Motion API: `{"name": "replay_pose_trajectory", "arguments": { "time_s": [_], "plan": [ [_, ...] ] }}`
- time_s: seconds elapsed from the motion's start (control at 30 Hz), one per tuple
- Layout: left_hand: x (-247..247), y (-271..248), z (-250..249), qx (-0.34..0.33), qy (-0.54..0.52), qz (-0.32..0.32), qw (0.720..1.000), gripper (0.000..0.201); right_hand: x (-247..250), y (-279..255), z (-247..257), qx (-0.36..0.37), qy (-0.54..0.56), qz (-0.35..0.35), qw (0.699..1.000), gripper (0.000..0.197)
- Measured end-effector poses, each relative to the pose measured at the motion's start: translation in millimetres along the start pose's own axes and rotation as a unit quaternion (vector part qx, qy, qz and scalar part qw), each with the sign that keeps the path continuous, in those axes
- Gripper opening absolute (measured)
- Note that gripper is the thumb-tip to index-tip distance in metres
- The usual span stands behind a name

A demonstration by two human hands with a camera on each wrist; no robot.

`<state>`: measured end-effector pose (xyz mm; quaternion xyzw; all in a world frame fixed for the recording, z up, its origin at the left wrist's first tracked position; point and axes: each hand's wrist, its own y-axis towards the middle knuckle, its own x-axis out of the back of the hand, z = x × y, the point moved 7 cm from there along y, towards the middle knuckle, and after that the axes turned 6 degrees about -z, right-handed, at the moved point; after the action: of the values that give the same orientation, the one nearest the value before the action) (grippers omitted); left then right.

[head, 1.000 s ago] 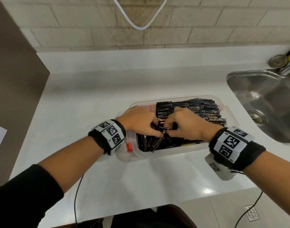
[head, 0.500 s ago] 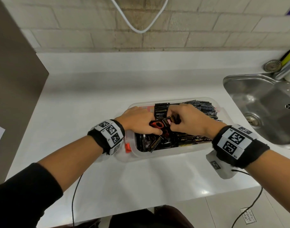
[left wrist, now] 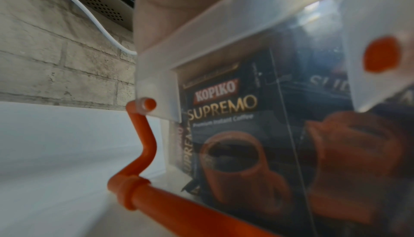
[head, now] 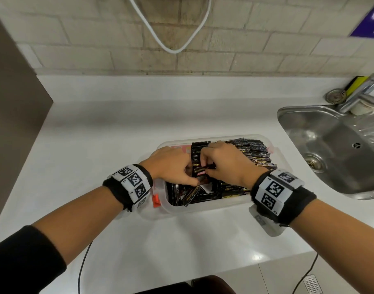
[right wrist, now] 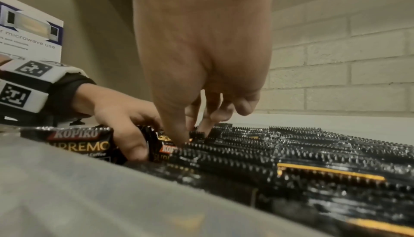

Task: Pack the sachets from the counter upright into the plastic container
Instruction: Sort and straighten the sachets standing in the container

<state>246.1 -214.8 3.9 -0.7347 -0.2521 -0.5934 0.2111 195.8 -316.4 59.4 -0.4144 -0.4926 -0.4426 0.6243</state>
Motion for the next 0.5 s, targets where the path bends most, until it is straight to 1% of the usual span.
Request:
{"name": "replay_pose_trajectory", "arguments": {
  "time_s": [0.07, 0.13, 0.23, 0.3, 0.33, 0.4, 0.5],
  "plan": [
    [1.8, -0.1, -1.7, -0.005, 0.003, -0.006, 1.0, 0.053, -3.3, 0.2, -3.6, -0.016, -0.018, 0.004, 1.0, 0.03],
    [2.2, 0.2, -2.6, -0.006, 0.002, -0.002, 1.0, 0.051, -3.5, 0.6, -8.9, -0.035, -0.04, -0.003, 0.999, 0.048],
    [0.8, 0.9, -2.8, -0.01, 0.013, 0.009, 1.0, 0.057, -3.3, 3.2, -8.3, -0.033, -0.074, -0.014, 0.997, 0.077],
    [-0.5, 1.0, -2.3, -0.014, 0.018, 0.013, 1.0, 0.059, -9.4, 5.8, -6.7, -0.03, -0.088, 0.006, 0.996, 0.099],
    [-1.1, 0.9, -2.0, -0.017, 0.017, 0.015, 1.0, 0.057, -13.6, 6.8, -5.9, -0.031, -0.095, 0.02, 0.995, 0.106],
    [-2.0, 0.7, -2.4, -0.023, 0.016, 0.02, 0.999, 0.054, -22.1, 8.3, -5.0, -0.035, -0.109, 0.046, 0.992, 0.111],
    [-1.3, 1.0, -4.4, -0.031, 0.016, 0.028, 0.999, 0.058, -27.3, 9.2, -4.6, -0.04, -0.109, 0.056, 0.992, 0.107]
  ]
}}
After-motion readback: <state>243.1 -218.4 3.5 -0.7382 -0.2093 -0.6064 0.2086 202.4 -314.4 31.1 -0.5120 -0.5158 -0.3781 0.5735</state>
